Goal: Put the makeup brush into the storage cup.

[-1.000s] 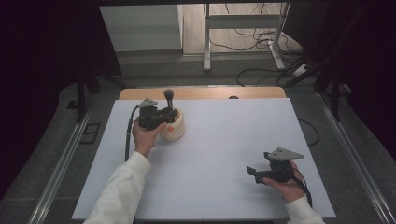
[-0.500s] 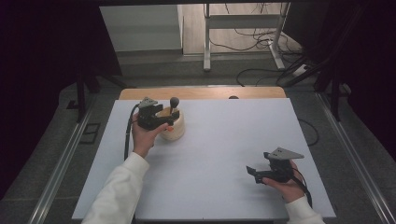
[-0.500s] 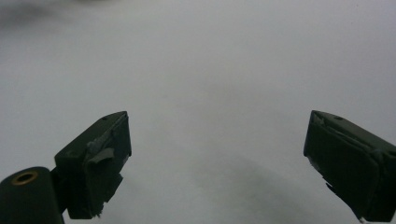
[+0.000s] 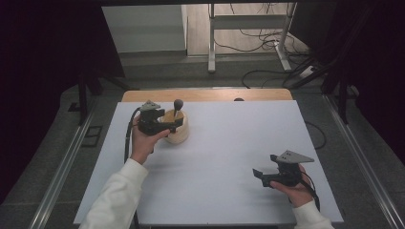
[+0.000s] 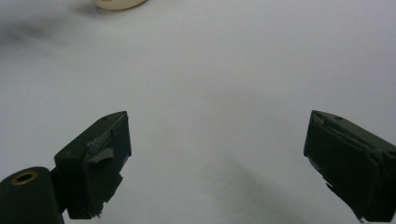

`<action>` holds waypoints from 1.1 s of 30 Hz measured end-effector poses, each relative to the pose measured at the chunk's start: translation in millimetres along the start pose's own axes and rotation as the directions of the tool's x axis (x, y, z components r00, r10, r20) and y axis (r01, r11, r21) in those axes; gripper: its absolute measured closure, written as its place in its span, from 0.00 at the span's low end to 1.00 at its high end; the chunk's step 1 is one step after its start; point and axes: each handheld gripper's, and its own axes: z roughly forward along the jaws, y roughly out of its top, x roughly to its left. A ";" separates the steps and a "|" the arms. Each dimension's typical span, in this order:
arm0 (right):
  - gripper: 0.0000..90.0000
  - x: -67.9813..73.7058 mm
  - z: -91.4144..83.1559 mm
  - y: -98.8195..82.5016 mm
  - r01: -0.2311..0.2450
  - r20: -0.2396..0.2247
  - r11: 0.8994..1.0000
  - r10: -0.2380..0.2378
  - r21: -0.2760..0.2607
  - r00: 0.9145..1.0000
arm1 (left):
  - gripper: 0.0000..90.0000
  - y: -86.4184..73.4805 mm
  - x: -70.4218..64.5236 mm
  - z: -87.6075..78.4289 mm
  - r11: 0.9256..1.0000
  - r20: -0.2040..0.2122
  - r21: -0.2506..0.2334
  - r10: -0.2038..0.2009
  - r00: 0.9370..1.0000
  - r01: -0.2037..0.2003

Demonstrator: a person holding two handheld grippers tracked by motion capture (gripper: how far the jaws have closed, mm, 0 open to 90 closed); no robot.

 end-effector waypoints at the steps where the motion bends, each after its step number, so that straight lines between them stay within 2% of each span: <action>1: 0.09 0.3 -0.1 0.1 0.004 0.000 1.000 -0.004 0.000 1.000 | 0.09 -0.3 -1.6 -0.8 1.000 0.000 0.008 0.005 1.000 -0.005; 3: 0.09 0.5 0.1 0.5 0.022 0.001 1.000 -0.022 -0.001 1.000 | 0.09 -0.3 -5.0 -2.4 0.999 -0.002 0.020 0.028 1.000 -0.028; 8: 0.10 -1.7 3.1 1.8 0.024 0.003 1.000 -0.024 0.000 1.000 | 0.09 -0.2 -14.3 -9.3 0.998 0.006 0.028 0.065 0.998 -0.065; 10: 0.10 -1.8 3.5 1.6 0.024 0.003 1.000 -0.024 0.002 1.000 | 0.10 -3.3 -17.7 -12.2 0.997 0.015 0.023 0.068 0.998 -0.069; 13: 0.10 -0.5 3.0 1.3 0.025 0.005 1.000 -0.025 0.004 1.000 | 0.10 -9.6 -21.2 -14.4 0.996 0.021 0.039 0.083 0.996 -0.084; 15: 0.10 0.0 2.9 1.6 0.028 0.005 1.000 -0.028 0.002 1.000 | 0.09 -15.4 -24.1 -17.4 0.994 0.012 0.044 0.097 0.995 -0.097; 24: 0.10 0.7 3.3 2.2 0.029 0.010 1.000 -0.029 0.003 1.000 | 0.10 -39.0 -28.8 -31.7 0.994 -0.012 0.051 0.096 0.995 -0.096; 33: 0.10 1.5 4.7 1.8 0.037 0.007 0.999 -0.037 0.010 0.999 | 0.11 -72.0 -27.7 -54.1 0.995 -0.019 0.063 0.077 0.997 -0.076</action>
